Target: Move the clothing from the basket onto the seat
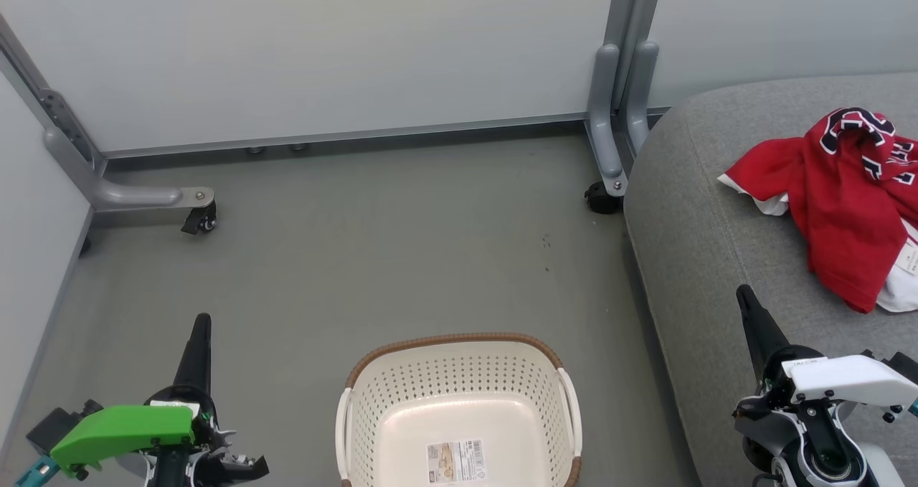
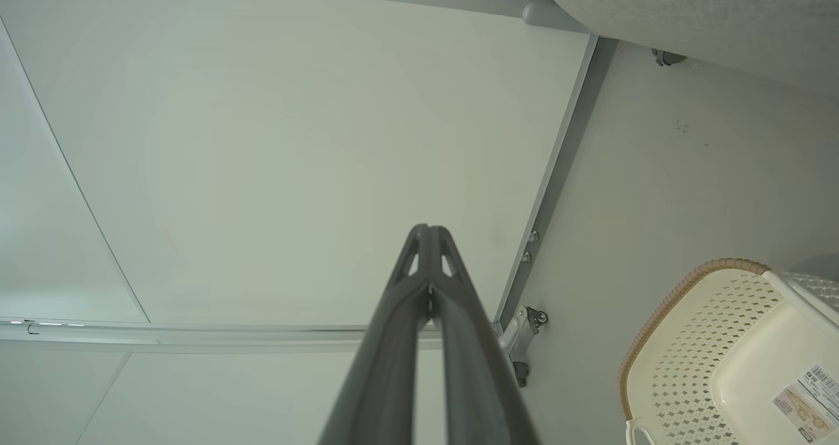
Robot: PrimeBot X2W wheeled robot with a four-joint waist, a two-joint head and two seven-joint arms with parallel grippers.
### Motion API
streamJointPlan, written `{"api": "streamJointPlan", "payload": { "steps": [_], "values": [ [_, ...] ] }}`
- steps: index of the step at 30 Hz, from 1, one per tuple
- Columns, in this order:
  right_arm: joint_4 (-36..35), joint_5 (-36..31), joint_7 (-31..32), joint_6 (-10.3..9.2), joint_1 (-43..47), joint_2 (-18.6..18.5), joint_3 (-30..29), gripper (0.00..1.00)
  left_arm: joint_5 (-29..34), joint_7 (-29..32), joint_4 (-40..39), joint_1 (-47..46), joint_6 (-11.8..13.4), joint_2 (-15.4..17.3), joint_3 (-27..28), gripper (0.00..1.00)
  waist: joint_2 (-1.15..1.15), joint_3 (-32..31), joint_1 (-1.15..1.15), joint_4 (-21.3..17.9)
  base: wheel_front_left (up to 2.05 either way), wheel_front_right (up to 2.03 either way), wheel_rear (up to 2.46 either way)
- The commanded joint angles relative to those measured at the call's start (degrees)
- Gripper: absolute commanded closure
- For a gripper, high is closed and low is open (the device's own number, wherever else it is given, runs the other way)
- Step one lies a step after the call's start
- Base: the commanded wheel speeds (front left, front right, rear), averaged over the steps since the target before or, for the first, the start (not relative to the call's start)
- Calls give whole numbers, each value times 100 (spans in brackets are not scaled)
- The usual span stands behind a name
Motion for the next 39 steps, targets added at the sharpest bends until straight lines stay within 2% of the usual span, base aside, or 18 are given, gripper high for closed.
{"api": "streamJointPlan", "payload": {
  "steps": [1,18,39],
  "values": [
    [16,117,49,3,-111,-8,-38,100,-135,37,-4,-129,-47,25,53,100,0,4,0,1,0,0,0],
    [125,716,235,2,-219,78,-161,100,-756,233,106,-289,-146,1,239,100,0,57,0,14,0,0,0],
    [126,648,265,2,-211,110,-205,100,-667,277,106,-283,-140,-49,286,100,0,58,0,14,0,0,0]
  ]
}}
